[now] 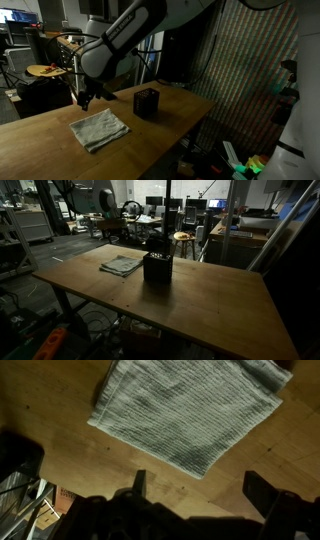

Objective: Put the towel in the box

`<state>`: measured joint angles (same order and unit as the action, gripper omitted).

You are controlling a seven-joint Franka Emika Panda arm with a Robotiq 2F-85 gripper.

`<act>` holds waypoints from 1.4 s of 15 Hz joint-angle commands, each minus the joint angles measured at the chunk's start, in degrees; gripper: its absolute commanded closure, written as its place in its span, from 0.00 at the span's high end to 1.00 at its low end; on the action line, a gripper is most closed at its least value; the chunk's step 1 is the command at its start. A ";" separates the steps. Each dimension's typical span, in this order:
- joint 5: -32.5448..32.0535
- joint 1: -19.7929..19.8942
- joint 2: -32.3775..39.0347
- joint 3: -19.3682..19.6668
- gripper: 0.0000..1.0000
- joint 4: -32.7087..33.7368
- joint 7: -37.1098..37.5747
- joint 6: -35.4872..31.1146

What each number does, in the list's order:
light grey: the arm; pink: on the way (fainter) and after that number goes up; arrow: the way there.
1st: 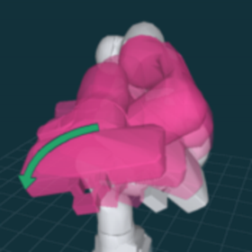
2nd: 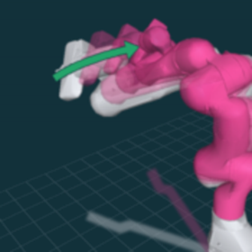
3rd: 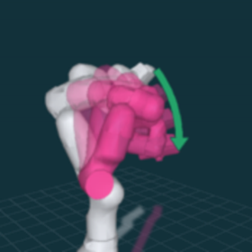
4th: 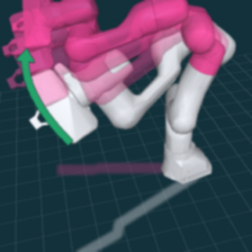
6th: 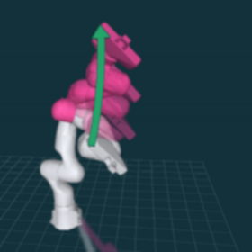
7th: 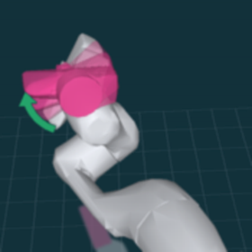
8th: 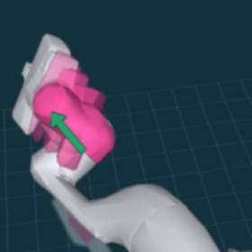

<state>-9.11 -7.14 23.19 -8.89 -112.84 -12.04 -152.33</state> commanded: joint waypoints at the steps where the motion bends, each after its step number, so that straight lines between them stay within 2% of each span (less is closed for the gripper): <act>1: -1.60 0.18 3.28 1.33 1.00 0.84 -2.22 -1.93; 8: -2.12 0.66 9.55 2.51 1.00 3.37 -3.69 -3.03; 16: -3.26 -0.56 18.35 4.85 1.00 10.91 -2.24 -2.63; 21: -3.47 -1.29 20.09 4.89 1.00 10.31 -1.71 -1.89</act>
<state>-11.17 -7.20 41.67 -4.68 -103.37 -14.94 -154.57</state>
